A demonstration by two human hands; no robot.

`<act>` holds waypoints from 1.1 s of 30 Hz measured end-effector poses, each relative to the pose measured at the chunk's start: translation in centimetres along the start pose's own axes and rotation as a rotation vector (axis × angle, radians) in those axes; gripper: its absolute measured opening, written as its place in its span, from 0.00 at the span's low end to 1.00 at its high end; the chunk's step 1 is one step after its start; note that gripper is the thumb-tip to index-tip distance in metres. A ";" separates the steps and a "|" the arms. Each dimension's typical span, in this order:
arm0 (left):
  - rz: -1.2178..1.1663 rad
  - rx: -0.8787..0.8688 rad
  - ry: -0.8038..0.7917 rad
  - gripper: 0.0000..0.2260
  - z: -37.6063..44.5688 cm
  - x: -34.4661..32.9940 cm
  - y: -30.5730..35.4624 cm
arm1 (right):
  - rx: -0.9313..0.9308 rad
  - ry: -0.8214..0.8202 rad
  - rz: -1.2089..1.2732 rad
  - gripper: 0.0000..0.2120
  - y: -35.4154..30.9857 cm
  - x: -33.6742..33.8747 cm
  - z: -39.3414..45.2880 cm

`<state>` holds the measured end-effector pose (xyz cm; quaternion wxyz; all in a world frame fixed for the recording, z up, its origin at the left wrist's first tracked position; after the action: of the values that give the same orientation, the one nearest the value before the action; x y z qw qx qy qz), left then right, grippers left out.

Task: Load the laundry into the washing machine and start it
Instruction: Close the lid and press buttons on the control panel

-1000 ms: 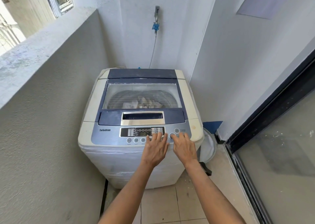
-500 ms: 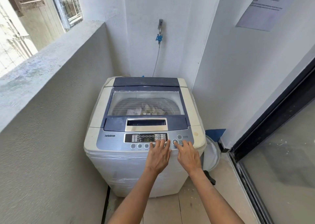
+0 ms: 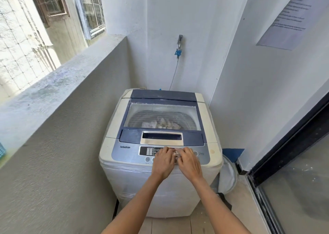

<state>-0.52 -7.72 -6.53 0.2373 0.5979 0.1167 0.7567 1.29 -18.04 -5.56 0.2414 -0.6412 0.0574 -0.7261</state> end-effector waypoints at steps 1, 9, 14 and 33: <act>-0.056 0.024 0.023 0.21 0.2 0.5 -1.2 | 0.004 -0.003 0.052 0.17 -0.5 -0.2 0.5; -0.393 0.075 0.128 0.13 3.8 4.2 -7.5 | -0.032 -0.132 0.421 0.14 -3.5 -1.5 7.4; -0.616 0.152 0.169 0.13 8.6 3.5 -9.7 | -0.163 -0.130 0.714 0.13 -3.7 -2.2 12.3; -1.070 0.317 0.250 0.21 12.5 1.3 -13.3 | -0.269 -0.279 0.942 0.15 0.1 -6.4 17.1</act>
<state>14.17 3.08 -8.33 0.4793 0.3897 0.5423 0.5695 18.12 -11.56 -8.45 0.4632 -0.6621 0.4007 -0.4319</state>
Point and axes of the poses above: each hand's wrist, its own z-axis towards the middle knuckle, its own x-axis out of the back of the hand, y = z × x, the point moved 7 cm from there along z, towards the middle knuckle, and after that the axes turned 9 degrees about -x, right-handed, at the moved point
